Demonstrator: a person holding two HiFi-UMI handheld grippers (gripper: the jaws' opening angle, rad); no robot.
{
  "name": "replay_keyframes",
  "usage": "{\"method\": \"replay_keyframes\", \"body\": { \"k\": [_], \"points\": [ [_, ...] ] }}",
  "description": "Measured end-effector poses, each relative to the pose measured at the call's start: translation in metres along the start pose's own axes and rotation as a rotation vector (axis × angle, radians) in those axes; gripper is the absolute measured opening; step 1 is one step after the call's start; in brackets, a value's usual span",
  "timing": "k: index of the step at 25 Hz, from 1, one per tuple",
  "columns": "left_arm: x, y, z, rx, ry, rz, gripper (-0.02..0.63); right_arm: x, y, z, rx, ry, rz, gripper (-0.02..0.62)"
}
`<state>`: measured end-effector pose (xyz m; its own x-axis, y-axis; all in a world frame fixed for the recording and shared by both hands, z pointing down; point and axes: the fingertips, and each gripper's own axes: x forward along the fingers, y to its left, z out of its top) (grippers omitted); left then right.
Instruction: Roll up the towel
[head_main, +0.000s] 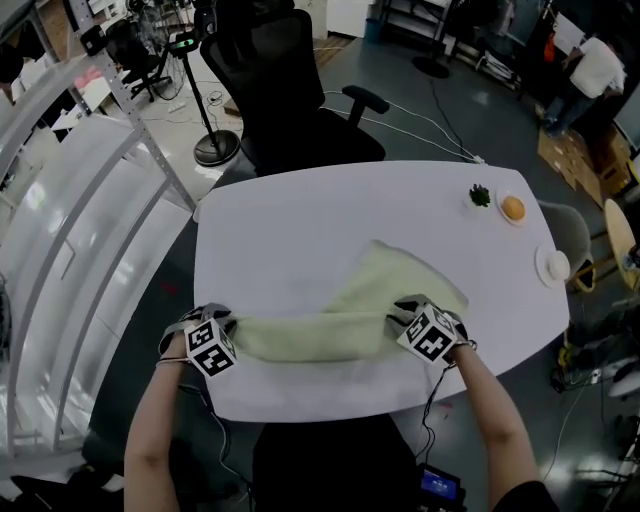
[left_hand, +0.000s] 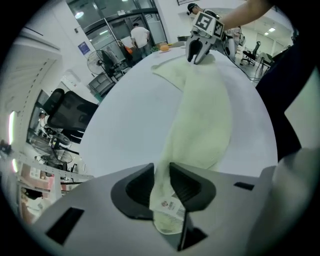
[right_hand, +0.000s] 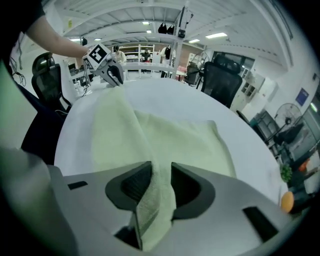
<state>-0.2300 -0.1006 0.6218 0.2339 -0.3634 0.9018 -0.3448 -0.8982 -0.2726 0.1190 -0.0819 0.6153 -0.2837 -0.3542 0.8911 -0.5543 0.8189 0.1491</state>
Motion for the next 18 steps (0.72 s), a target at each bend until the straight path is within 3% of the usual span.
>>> {"method": "replay_keyframes", "body": {
  "k": [4,9,13,18],
  "points": [
    [-0.017,0.014,0.005,-0.096,-0.054,0.022,0.223,-0.017,-0.015,0.002,0.036,-0.046,-0.053,0.234],
    [-0.045,0.016,0.017,-0.083,-0.115,0.041,0.314,-0.060,-0.030,-0.004,0.045,-0.100,-0.127,0.241],
    [-0.069,-0.002,0.036,-0.039,-0.171,0.034,0.328,-0.090,-0.017,-0.021,0.022,-0.108,-0.131,0.241],
    [-0.075,-0.060,0.070,0.031,-0.232,-0.063,0.328,-0.099,0.026,-0.044,-0.022,-0.094,-0.065,0.241]
  ]
}}
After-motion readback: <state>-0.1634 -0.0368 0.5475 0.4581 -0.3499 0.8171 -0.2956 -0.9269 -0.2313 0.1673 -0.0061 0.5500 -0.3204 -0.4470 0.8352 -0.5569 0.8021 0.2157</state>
